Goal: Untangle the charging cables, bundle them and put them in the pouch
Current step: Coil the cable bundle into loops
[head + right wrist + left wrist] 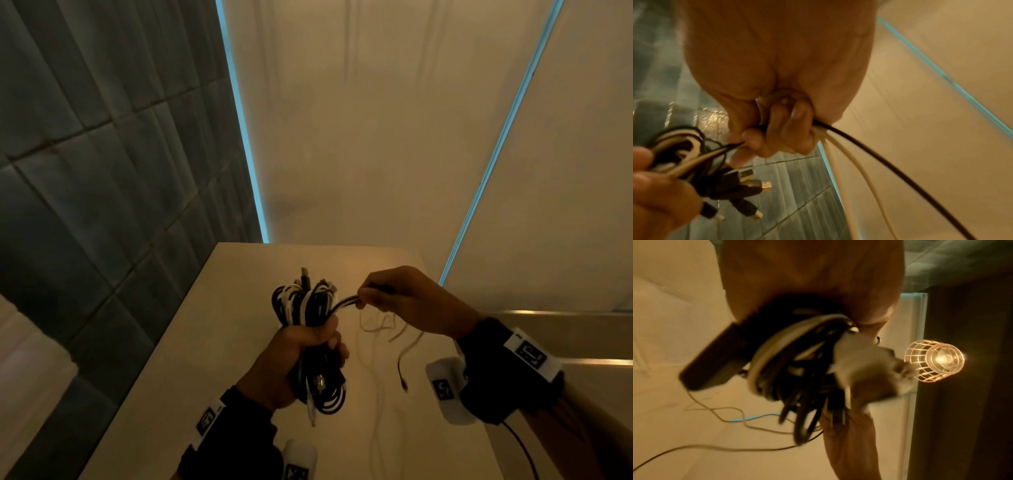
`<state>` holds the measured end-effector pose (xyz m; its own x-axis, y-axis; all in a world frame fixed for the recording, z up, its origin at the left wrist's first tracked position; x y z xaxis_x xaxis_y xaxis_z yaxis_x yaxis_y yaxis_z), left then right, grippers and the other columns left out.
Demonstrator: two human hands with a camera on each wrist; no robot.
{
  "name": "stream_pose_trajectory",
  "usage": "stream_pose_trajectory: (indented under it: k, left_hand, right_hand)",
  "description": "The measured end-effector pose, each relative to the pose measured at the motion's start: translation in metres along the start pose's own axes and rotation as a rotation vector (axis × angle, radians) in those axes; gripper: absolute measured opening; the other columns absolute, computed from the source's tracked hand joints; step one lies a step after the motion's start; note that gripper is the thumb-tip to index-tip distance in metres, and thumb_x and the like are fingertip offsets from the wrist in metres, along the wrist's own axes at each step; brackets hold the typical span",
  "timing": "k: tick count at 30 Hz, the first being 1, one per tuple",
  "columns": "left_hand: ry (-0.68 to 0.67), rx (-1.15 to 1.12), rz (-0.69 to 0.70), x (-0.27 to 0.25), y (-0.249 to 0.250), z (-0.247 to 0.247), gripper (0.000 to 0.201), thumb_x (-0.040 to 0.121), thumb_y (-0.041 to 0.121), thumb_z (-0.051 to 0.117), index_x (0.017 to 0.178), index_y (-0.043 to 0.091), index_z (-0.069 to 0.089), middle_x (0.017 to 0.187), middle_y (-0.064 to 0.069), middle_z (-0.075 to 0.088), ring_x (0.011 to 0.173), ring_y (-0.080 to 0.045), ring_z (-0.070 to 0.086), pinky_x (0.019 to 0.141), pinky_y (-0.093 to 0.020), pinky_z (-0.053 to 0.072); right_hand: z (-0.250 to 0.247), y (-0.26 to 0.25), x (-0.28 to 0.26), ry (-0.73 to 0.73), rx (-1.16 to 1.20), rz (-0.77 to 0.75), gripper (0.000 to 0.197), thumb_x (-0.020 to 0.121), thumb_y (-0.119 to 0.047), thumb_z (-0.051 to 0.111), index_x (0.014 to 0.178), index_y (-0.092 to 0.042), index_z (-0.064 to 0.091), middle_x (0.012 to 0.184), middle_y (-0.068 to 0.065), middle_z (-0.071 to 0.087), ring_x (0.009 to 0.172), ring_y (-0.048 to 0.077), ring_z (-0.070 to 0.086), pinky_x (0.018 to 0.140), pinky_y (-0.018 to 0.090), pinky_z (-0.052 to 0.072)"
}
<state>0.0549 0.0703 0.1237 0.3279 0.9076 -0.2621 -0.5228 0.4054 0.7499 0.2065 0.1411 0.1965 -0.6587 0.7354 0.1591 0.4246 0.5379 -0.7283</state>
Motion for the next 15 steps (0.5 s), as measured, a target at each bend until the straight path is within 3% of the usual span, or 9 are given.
stream_pose_trajectory:
  k: [4,6,8,11,15]
  left_hand:
    - [0.099,-0.014,0.024,0.007,-0.003,-0.008,0.028,0.074,0.027,0.074,0.064,0.009,0.055,0.061,-0.007,0.046,0.06,-0.021,0.047,0.078,-0.044,0.037]
    - [0.13,-0.02,0.058,0.009,-0.004,-0.009,0.03,0.071,0.029,0.074,0.06,0.011,0.053,0.057,-0.005,0.043,0.052,-0.018,0.045,0.069,-0.036,0.042]
    - [0.166,-0.038,0.084,0.013,-0.006,-0.012,0.035,0.067,0.031,0.079,0.058,0.012,0.051,0.055,-0.004,0.04,0.048,-0.017,0.043,0.062,-0.034,0.043]
    - [0.208,-0.029,0.084,0.021,-0.012,-0.016,0.046,0.06,0.041,0.088,0.06,0.013,0.051,0.06,-0.006,0.037,0.054,-0.021,0.04,0.07,-0.045,0.037]
    - [0.199,-0.022,0.074,0.026,-0.018,-0.005,0.057,0.055,0.057,0.087,0.079,0.011,0.063,0.068,-0.01,0.052,0.063,-0.023,0.053,0.069,-0.044,0.044]
  right_hand:
    - [0.013,0.017,-0.013,0.01,0.367,0.268,0.022,0.097,-0.018,0.054,0.092,-0.007,0.073,0.066,0.001,0.057,0.052,0.007,0.042,0.047,0.021,0.034]
    - [0.015,0.023,-0.021,0.08,0.447,0.326,0.018,0.095,-0.015,0.057,0.09,-0.007,0.073,0.068,0.005,0.062,0.051,0.015,0.046,0.047,0.027,0.039]
    - [0.016,0.024,-0.03,0.184,0.455,0.345,0.014,0.093,-0.013,0.06,0.088,-0.008,0.072,0.067,0.005,0.066,0.05,0.02,0.049,0.049,0.03,0.044]
    - [0.022,0.019,-0.037,0.424,0.456,0.377,0.008,0.09,-0.012,0.064,0.086,-0.01,0.07,0.068,0.006,0.069,0.048,0.018,0.053,0.05,0.031,0.048]
    - [0.034,-0.017,-0.033,0.597,0.27,0.243,0.006,0.088,-0.013,0.066,0.085,-0.018,0.067,0.072,-0.005,0.068,0.057,0.0,0.061,0.055,0.015,0.048]
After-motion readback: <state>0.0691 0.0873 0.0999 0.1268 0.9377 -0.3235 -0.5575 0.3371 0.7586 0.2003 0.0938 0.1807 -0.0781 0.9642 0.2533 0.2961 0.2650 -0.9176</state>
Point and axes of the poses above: each hand's wrist, its own x-axis towards the middle knuckle, its own z-axis out of the palm, y = z × x, the point moved 5 cm from there along x, towards the middle knuckle
